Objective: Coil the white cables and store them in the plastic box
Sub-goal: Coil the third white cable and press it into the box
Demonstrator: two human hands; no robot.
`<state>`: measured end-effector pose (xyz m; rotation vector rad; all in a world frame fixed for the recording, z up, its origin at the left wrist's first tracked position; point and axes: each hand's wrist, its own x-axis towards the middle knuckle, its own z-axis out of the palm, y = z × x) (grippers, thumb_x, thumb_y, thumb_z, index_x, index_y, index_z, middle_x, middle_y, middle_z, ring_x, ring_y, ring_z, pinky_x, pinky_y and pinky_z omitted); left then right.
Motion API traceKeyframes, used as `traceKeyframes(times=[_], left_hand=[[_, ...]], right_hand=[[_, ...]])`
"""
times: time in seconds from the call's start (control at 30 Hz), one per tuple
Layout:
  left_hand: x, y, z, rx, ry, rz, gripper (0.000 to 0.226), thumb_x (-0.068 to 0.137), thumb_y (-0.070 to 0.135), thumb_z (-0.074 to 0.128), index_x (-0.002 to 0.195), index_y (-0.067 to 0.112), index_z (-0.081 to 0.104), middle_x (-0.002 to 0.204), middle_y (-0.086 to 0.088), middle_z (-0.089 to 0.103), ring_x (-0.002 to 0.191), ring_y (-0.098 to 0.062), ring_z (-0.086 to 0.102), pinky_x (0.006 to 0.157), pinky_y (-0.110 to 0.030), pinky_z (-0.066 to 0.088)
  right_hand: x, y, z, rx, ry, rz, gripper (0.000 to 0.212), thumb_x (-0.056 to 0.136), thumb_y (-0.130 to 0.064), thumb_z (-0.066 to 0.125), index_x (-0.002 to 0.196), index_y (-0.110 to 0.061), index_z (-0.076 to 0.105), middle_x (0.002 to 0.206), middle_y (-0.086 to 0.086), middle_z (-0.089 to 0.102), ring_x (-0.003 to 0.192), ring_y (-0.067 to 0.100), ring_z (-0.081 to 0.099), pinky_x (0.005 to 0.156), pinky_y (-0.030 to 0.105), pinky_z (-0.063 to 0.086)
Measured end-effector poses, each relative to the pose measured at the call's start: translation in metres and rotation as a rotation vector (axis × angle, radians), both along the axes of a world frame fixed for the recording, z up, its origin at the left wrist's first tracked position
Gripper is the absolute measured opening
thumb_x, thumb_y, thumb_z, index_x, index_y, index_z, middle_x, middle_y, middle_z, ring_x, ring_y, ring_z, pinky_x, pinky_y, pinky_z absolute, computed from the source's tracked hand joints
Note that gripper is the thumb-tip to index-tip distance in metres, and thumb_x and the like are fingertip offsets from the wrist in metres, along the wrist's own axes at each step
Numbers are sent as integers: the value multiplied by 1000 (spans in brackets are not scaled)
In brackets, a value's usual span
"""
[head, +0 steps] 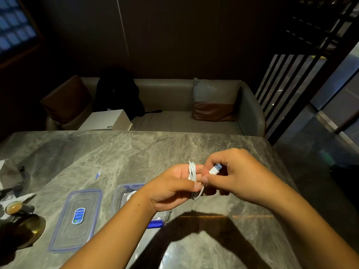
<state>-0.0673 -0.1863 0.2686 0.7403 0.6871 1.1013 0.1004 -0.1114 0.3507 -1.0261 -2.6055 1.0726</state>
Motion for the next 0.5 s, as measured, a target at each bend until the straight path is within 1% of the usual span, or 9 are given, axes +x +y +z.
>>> traceKeyframes(times=[0.03,0.1,0.2,0.3,0.33,0.4,0.5], left_hand=[[-1,-1,0,-8,1,-5,39,86,-16,47,117,1,64,111,-18,66,109,-32,62,110,-52,36],[0,-2,1,-15,-16,-26,41,87,-17,46,123,-4,59,119,-24,63,117,-38,59,109,-49,41],[4,-3,3,6,-27,-63,42,90,-17,43,130,-9,52,126,-30,58,122,-43,55,109,-48,41],[5,-2,4,9,-10,-78,40,92,-13,44,132,-14,45,130,-38,51,128,-52,45,108,-47,43],[5,-2,5,12,3,-86,41,93,-12,44,133,-15,43,131,-39,49,128,-53,45,108,-46,44],[7,-1,7,16,33,-104,41,94,-9,44,135,-14,42,131,-40,50,124,-49,51,106,-45,46],[8,-2,9,31,36,-119,41,95,-10,41,136,-13,41,131,-40,50,119,-44,58,104,-44,48]], right_hand=[[-1,2,0,-7,27,7,8,83,-24,77,77,-26,72,64,-2,70,55,8,67,56,32,58],[-3,6,-2,13,64,15,8,82,-24,77,81,-28,70,65,-2,69,57,8,65,58,35,58],[-6,8,-4,26,104,30,13,81,-26,78,86,-30,66,66,-5,64,57,5,57,57,30,50],[-9,8,-5,70,114,59,14,80,-28,78,86,-30,66,69,-8,65,62,7,59,58,28,50],[-10,9,-5,85,120,66,14,79,-28,79,86,-30,67,69,-9,64,63,7,59,58,27,49],[-11,12,-8,93,133,74,15,78,-29,79,86,-30,67,66,-12,62,62,5,58,57,22,46],[-11,16,-15,-4,178,70,17,79,-26,80,90,-31,68,66,-15,59,60,2,53,59,22,45]])
